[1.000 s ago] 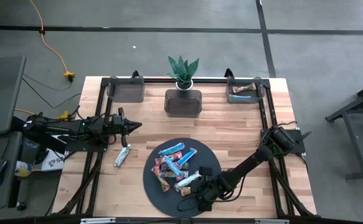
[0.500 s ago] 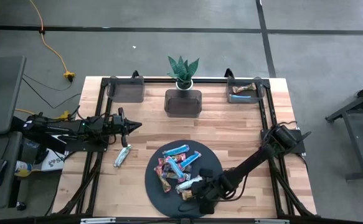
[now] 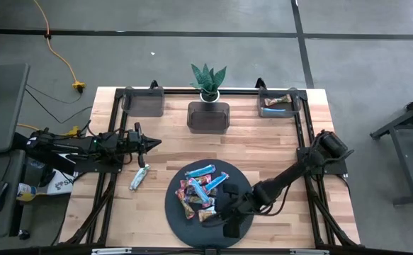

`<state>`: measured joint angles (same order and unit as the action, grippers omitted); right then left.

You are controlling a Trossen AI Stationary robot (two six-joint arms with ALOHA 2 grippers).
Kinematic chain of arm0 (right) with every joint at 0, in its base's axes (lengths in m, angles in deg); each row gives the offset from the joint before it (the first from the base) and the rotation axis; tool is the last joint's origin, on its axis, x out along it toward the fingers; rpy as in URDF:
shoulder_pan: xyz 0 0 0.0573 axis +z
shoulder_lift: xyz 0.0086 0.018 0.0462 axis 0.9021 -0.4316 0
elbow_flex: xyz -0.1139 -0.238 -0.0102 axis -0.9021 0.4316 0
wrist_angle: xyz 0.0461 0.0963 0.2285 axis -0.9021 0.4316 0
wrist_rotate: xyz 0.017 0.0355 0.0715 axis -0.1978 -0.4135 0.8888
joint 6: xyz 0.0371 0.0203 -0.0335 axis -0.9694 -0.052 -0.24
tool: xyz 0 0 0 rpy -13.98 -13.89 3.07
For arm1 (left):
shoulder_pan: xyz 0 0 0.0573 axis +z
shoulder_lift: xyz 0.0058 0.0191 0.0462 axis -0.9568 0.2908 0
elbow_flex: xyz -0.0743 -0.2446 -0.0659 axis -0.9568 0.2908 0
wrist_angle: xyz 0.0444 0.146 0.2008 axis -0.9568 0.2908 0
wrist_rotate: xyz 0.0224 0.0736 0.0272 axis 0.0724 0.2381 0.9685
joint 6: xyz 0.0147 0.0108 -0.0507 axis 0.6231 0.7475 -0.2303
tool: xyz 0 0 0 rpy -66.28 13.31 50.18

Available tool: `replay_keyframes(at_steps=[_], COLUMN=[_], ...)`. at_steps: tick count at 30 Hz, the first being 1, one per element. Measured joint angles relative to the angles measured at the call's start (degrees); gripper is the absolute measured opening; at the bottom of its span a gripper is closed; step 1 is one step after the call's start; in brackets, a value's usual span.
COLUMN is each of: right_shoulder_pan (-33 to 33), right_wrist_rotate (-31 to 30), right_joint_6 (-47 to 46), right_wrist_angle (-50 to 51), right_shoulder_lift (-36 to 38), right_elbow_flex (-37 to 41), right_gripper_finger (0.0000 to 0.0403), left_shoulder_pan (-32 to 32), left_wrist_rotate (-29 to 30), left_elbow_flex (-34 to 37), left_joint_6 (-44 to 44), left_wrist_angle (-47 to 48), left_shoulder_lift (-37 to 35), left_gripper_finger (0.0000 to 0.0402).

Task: Pick and place Granola Bars by type
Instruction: Put the yellow granola bar into the right black bin

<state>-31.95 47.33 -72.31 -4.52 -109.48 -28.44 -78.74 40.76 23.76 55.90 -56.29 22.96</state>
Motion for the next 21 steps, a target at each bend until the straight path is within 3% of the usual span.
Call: replay_keyframes(at_steps=[8,21], right_shoulder_pan=[-2.3,-8.4], right_wrist_rotate=[-2.9,-21.1], right_joint_6=[3.0,8.1], right_wrist_angle=[0.1,12.7], right_shoulder_lift=[8.7,27.7], right_elbow_flex=[0.0,-0.1], right_gripper_finger=[0.0078,0.0078], left_shoulder_pan=[0.0,0.0], left_wrist_rotate=[0.0,0.0], left_elbow_flex=[0.0,0.0], left_joint_6=[0.0,0.0], left_wrist_angle=[0.0,0.0], left_shoulder_lift=[0.0,0.0], left_gripper_finger=[0.0001,0.0001])
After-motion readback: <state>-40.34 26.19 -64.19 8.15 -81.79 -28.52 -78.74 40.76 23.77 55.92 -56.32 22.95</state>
